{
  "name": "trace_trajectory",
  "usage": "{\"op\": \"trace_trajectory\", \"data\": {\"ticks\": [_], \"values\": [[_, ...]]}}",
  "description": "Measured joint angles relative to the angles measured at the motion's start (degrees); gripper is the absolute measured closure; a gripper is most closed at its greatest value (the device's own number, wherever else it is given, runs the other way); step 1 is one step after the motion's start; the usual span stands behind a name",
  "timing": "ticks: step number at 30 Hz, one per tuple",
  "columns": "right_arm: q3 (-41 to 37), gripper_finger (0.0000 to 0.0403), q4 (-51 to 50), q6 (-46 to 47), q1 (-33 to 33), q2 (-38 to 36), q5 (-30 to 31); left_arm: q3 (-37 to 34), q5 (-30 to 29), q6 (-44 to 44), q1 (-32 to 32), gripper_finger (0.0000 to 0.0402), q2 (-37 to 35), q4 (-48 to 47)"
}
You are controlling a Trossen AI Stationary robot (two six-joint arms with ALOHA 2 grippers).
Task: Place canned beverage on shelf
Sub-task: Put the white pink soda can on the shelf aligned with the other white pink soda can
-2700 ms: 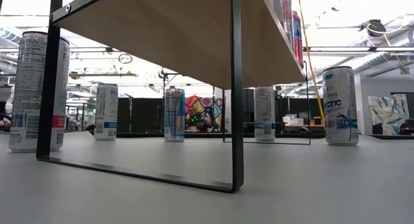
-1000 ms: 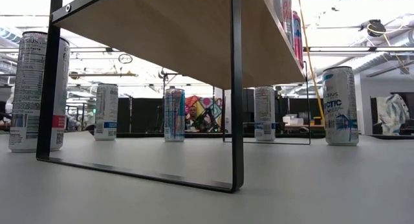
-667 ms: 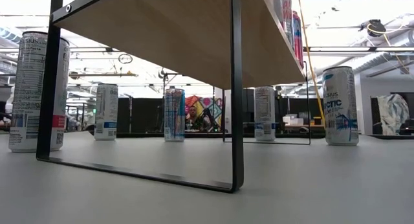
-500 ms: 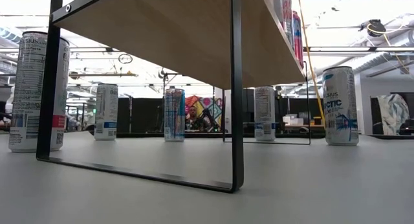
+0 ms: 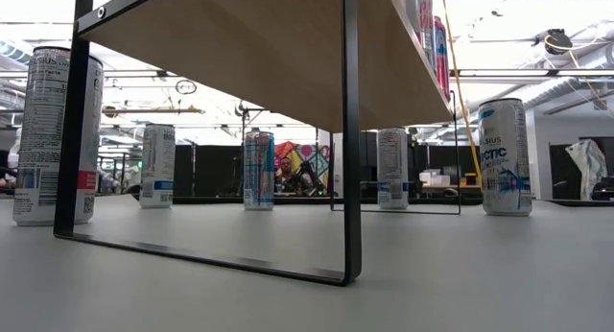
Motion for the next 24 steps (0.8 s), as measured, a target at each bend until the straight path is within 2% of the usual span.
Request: {"op": "trace_trajectory", "data": {"ticks": [5,14,19,24], "values": [[0.00,0.0078,-0.02,0.97,0.00,0.00,0.00,2.75,8.78,6.04,2.07,0.0145,-0.04,0.25],[0.00,0.0078,-0.02,3.14,0.00,0.00,-0.02,4.12,29.67,15.29,8.95,0.0138,-0.09,-0.94],[0.00,0.0078,-0.02,4.43,0.00,0.00,-0.02,4.13,34.95,19.87,11.77,0.0137,-0.07,-1.77],[0.00,0.0078,-0.02,4.46,0.00,0.00,-0.02,4.17,35.79,20.82,12.74,0.0136,0.12,-1.69]]}}
